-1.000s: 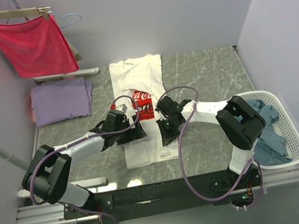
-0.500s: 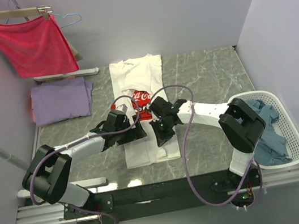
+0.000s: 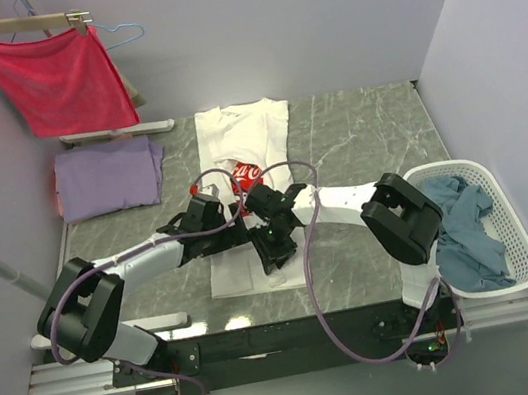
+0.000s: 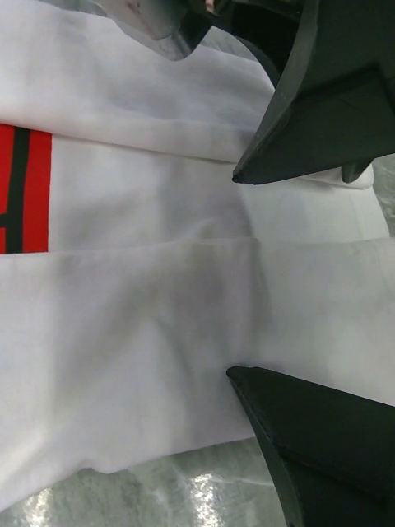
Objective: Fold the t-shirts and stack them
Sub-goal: Grab the bottom of the folded rectangular tshirt with both arms
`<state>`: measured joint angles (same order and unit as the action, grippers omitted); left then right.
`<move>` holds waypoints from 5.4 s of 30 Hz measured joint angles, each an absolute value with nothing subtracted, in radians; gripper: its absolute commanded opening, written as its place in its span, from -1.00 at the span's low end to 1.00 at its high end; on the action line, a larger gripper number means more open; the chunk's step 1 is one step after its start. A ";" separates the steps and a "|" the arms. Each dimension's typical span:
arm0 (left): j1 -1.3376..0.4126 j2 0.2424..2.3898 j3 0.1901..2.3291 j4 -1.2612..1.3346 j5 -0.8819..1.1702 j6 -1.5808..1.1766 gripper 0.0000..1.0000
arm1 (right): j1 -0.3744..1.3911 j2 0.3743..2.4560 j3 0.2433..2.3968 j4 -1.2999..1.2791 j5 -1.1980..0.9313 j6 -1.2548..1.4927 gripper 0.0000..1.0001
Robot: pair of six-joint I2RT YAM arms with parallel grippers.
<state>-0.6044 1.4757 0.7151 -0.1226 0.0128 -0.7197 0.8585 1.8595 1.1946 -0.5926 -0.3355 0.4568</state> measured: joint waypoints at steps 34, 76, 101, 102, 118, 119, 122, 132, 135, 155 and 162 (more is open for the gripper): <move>-0.610 1.227 0.603 -0.306 -0.092 -0.799 0.99 | 0.685 1.655 0.994 -0.463 -0.256 0.535 0.25; -0.610 1.129 0.627 -0.385 -0.206 -0.817 0.99 | 0.913 1.718 1.150 -0.470 -0.255 0.513 0.31; -0.620 0.915 0.322 -0.205 0.011 -0.935 0.98 | 0.672 1.387 0.650 -0.405 -0.308 0.611 0.27; -0.623 0.902 0.311 -0.197 0.017 -0.942 0.95 | 0.672 1.388 0.646 -0.390 -0.324 0.615 0.27; -0.726 0.889 0.278 -0.250 0.014 -1.068 -0.47 | 0.695 1.483 0.662 -0.308 -0.429 0.629 -0.89; -0.729 0.896 0.278 -0.257 0.012 -1.072 -0.59 | 0.696 1.493 0.662 -0.312 -0.420 0.630 -0.99; -0.732 0.925 0.279 -0.267 0.011 -1.084 -0.98 | 0.696 1.506 0.670 -0.326 -0.406 0.635 -1.00; -0.757 0.960 0.298 -0.267 0.003 -1.121 -0.99 | 0.703 1.416 0.682 -0.491 -0.177 0.670 -1.00; -0.778 0.959 0.298 -0.271 0.002 -1.137 -0.98 | 0.703 1.374 0.659 -0.524 -0.129 0.681 -1.00; -0.857 0.920 0.293 -0.301 -0.006 -1.186 -0.91 | 0.700 1.340 0.614 -0.477 -0.190 0.670 -0.89; -0.898 0.982 0.329 -0.307 -0.014 -1.192 -0.98 | 0.699 1.305 0.576 -0.449 -0.208 0.662 -1.00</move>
